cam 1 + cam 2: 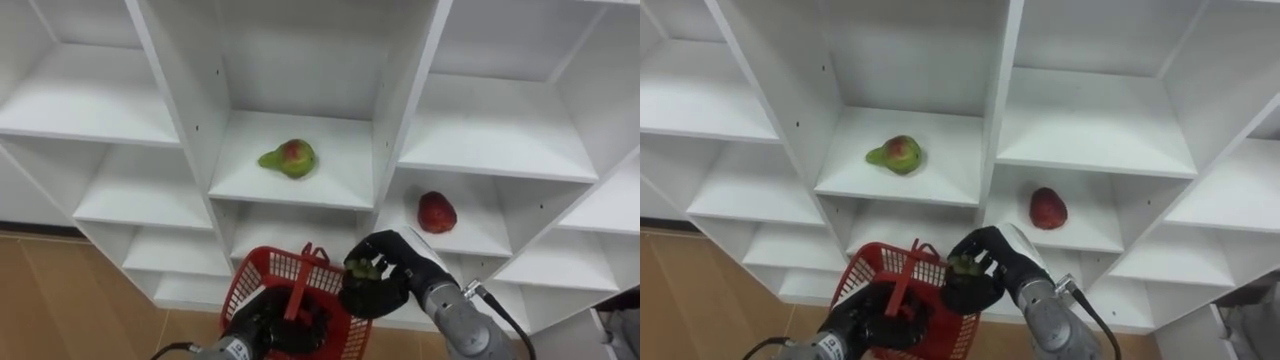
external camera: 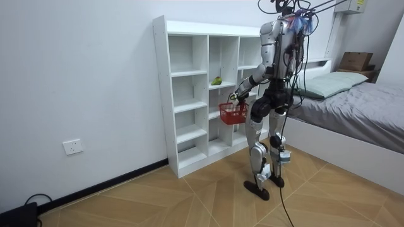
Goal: Collect fruits from the closet
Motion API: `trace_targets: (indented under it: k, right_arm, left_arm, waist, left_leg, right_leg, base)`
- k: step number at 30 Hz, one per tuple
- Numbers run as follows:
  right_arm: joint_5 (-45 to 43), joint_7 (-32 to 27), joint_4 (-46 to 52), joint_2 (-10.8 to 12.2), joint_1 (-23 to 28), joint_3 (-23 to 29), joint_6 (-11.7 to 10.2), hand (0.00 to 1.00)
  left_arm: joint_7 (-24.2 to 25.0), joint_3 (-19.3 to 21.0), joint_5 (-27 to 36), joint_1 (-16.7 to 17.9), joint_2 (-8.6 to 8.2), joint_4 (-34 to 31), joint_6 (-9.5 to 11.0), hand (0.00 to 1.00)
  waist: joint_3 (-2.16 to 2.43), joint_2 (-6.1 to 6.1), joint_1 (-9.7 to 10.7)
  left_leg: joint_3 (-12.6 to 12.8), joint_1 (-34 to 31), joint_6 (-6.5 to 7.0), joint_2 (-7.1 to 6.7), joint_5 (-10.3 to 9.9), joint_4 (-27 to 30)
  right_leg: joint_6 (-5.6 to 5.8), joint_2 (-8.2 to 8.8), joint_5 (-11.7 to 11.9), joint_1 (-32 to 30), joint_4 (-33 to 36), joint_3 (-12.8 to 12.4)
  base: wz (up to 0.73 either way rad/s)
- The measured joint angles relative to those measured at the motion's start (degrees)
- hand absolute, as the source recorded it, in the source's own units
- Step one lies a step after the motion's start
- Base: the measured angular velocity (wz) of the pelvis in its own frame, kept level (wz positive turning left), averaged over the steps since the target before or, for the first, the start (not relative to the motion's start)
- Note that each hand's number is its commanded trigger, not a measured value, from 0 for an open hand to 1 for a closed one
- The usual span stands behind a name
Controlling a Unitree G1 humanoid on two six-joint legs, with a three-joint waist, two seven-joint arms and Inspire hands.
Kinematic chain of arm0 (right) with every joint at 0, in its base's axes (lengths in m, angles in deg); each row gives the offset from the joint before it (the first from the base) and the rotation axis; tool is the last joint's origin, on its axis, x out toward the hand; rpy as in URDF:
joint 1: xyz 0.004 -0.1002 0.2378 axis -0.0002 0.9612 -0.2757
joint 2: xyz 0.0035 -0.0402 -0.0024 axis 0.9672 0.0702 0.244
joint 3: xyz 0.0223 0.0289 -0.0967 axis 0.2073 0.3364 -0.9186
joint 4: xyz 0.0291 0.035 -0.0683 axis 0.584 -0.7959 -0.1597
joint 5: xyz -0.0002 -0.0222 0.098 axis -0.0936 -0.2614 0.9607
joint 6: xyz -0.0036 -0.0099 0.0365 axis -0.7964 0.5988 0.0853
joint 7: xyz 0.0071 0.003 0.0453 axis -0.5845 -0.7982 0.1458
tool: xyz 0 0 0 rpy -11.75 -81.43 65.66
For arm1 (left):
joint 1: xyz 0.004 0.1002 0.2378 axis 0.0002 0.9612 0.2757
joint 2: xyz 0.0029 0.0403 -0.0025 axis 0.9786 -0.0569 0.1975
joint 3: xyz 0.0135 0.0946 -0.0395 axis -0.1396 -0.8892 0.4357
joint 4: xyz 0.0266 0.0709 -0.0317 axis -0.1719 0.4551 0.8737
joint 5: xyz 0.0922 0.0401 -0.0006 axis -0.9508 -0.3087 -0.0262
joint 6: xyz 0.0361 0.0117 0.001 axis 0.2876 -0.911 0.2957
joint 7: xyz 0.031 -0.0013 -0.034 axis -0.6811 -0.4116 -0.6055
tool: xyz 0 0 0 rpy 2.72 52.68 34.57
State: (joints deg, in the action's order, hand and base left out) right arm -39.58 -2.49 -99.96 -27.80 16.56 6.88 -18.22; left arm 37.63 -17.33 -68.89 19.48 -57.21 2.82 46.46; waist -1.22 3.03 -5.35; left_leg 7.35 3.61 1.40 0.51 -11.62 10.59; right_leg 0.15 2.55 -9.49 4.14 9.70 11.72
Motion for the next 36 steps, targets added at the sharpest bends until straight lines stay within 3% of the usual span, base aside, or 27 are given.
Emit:
trace_targets:
  k: [3,14,15,16,17,18,19,22,26,36]
  right_arm:
    - [0.0,0.1,-1.7,0.0,-0.6,-1.0,0.0,1.00]
    - [1.6,0.0,-3.8,0.1,-1.4,-2.3,0.0,0.98]
    - [1.6,0.0,-3.8,0.1,-1.4,-2.4,-0.1,0.92]
    - [1.6,0.0,-3.8,0.1,-1.4,-2.4,-0.1,0.63]
    - [1.6,0.0,-3.8,0.1,-1.4,-2.5,-0.1,0.21]
    - [1.6,0.0,-3.8,0.1,-1.4,-2.6,-0.1,0.07]
    - [1.7,0.0,-3.7,0.1,-1.4,-2.8,-0.1,0.00]
    - [2.2,0.0,-3.7,0.1,-1.4,-2.9,-0.3,0.00]
    - [3.2,-0.1,-3.6,0.1,-1.4,-3.2,-1.3,0.00]
    - [4.6,-0.3,-3.6,0.0,-1.8,-4.1,-1.3,0.00]
  left_arm:
    - [0.5,-0.3,0.0,0.0,0.02,0.9,0.9,1.00]
    - [0.7,-2.2,0.0,0.0,0.11,1.2,0.9,1.00]
    - [0.7,-2.2,0.0,0.0,0.11,1.2,0.9,1.00]
    - [0.7,-2.2,0.1,0.0,0.11,1.2,0.9,1.00]
    - [0.7,-2.2,0.1,0.0,0.11,1.2,0.9,1.00]
    - [0.7,-2.2,0.1,0.0,0.11,1.3,0.9,1.00]
    - [0.7,-2.2,0.1,0.0,0.10,1.4,1.0,1.00]
    - [0.7,-2.3,0.1,0.0,0.09,1.7,1.1,1.00]
    - [0.6,-3.2,0.1,0.0,0.11,2.1,1.0,1.00]
    - [0.5,-3.8,0.1,-0.1,0.06,3.1,0.9,1.00]
  waist:
    - [-0.02,0.07,0.0]
    - [0.14,0.46,0.0]
    - [0.15,0.44,0.0]
    - [0.20,0.36,0.1]
    - [0.22,0.30,0.1]
    - [0.28,0.17,0.1]
    - [0.39,-0.03,0.1]
    - [0.52,-0.61,0.2]
    - [0.26,-1.24,0.3]
    - [0.25,-1.20,0.4]
  left_leg:
    - [0.0,-0.1,0.00,-0.02,0.0,0.1]
    - [-0.8,0.0,0.01,-0.27,0.0,0.2]
    - [-0.9,0.0,0.01,-0.27,0.0,0.2]
    - [-1.0,0.0,0.02,-0.25,0.0,0.3]
    - [-1.0,0.0,0.02,-0.25,0.0,0.3]
    - [-1.1,0.0,0.02,-0.23,0.0,0.3]
    - [-1.2,0.0,0.02,-0.22,0.0,0.3]
    - [-1.3,0.1,0.02,-0.20,0.0,0.3]
    - [-1.7,0.1,0.02,-0.17,0.0,0.3]
    - [-2.5,-0.1,0.05,-0.31,0.0,0.6]
  right_leg:
    - [0.00,0.09,0.0,0.0,0.0,0.1]
    - [0.19,0.18,-0.1,0.8,-0.1,1.1]
    - [0.20,0.14,-0.1,0.8,-0.1,1.1]
    - [0.21,0.07,-0.1,0.9,-0.1,1.1]
    - [0.21,0.06,-0.1,0.9,0.0,1.1]
    - [0.21,0.05,-0.1,0.9,0.0,1.1]
    - [0.21,0.05,-0.1,1.0,0.1,1.2]
    - [0.20,0.03,-0.1,1.1,0.1,1.4]
    - [0.20,0.03,-0.1,1.4,0.1,1.9]
    - [0.20,0.12,-0.1,1.6,0.1,2.5]
  base:
    - [0.00]
    - [0.04]
    - [0.04]
    - [0.00]
    - [0.00]
    - [0.00]
    - [0.00]
    - [0.01]
    - [0.06]
    - [0.03]
